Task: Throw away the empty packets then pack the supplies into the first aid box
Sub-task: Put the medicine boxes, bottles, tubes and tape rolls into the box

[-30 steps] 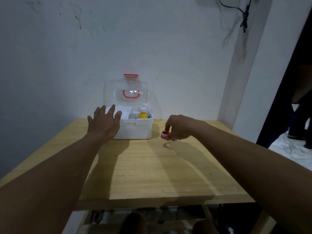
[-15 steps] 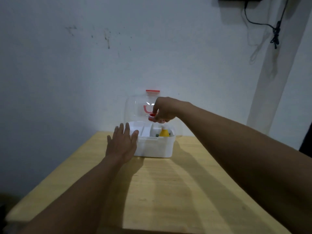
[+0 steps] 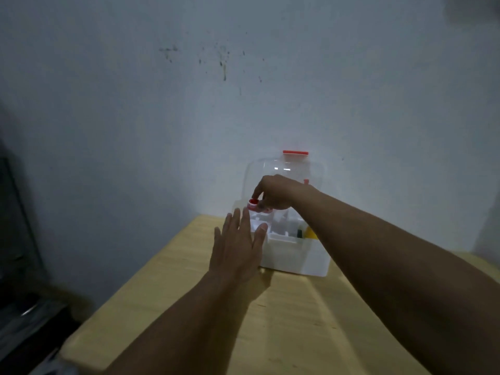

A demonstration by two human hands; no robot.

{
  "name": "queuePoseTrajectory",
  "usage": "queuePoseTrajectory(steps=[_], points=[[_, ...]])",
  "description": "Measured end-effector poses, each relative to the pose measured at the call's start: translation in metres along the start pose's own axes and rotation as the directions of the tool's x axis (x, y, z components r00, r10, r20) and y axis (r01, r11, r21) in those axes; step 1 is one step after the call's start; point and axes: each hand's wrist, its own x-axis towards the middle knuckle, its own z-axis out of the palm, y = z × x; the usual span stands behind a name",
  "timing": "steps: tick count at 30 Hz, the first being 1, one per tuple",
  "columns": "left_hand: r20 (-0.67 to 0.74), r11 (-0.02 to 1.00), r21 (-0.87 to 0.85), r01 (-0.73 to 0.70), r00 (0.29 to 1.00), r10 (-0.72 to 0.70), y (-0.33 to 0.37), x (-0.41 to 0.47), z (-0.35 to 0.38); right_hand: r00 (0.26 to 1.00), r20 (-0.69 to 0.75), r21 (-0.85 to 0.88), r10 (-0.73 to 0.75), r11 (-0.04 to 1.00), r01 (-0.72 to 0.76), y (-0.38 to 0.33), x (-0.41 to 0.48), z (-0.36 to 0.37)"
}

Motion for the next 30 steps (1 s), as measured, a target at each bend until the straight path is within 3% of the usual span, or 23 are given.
queuePoseTrajectory(steps=[11,22,30], points=[[-0.067,0.994,-0.107,0.002,0.998,-0.009,-0.003,0.001,0.011,0.998,0.024,-0.114,0.053,0.992,-0.050,0.008,0.019,0.024],[-0.044,0.996,-0.089,0.006,0.999,-0.010,-0.006,0.003,0.010,0.999,-0.012,-0.158,0.052,0.986,-0.054,0.002,0.022,0.026],[-0.030,0.999,-0.036,0.010,1.000,-0.011,-0.008,0.005,0.010,0.997,-0.028,-0.098,0.068,0.993,-0.071,0.005,0.017,0.020]])
